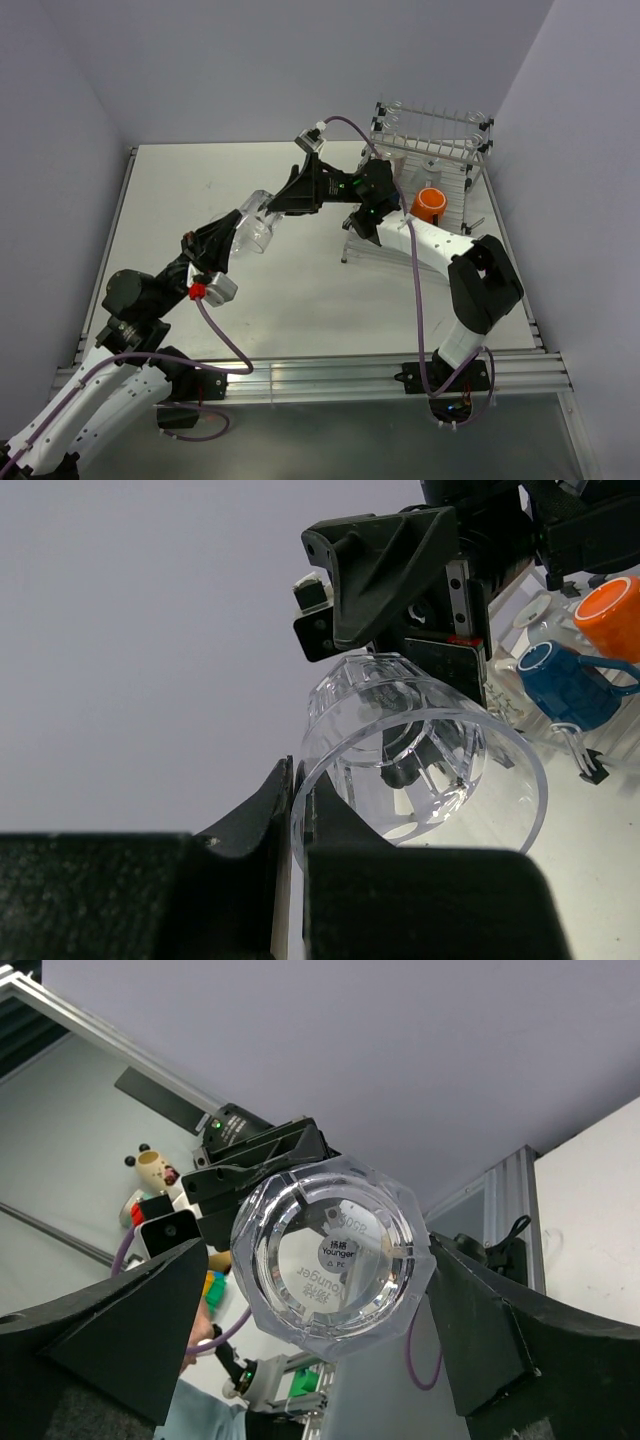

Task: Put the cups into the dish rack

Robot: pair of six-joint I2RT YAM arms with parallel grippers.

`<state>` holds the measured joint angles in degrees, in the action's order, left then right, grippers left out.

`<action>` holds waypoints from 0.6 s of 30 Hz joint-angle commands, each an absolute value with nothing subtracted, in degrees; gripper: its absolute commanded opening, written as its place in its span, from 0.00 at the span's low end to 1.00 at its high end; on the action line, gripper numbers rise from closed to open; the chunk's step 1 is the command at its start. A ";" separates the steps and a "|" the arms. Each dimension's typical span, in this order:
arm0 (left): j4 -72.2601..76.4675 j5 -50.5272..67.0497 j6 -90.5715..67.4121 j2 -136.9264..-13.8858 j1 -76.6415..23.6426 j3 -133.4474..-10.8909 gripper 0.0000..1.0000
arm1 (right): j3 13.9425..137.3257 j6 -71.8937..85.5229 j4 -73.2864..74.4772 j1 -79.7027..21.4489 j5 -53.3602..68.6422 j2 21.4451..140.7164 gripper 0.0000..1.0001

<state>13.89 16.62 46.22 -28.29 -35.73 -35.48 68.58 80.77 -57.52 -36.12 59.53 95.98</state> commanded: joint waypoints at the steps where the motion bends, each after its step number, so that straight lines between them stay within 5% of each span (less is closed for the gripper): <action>1: 16.43 17.49 44.56 -28.74 -35.77 -37.35 0.00 | 71.89 80.68 -61.35 -37.00 59.41 96.06 0.96; 12: 16.44 17.93 43.68 -28.65 -35.86 -37.27 0.00 | 72.16 80.42 -61.44 -37.18 58.98 96.68 0.95; 18: 15.91 18.19 44.38 -28.57 -35.86 -37.09 0.00 | 72.33 80.33 -61.44 -37.27 59.06 96.59 0.73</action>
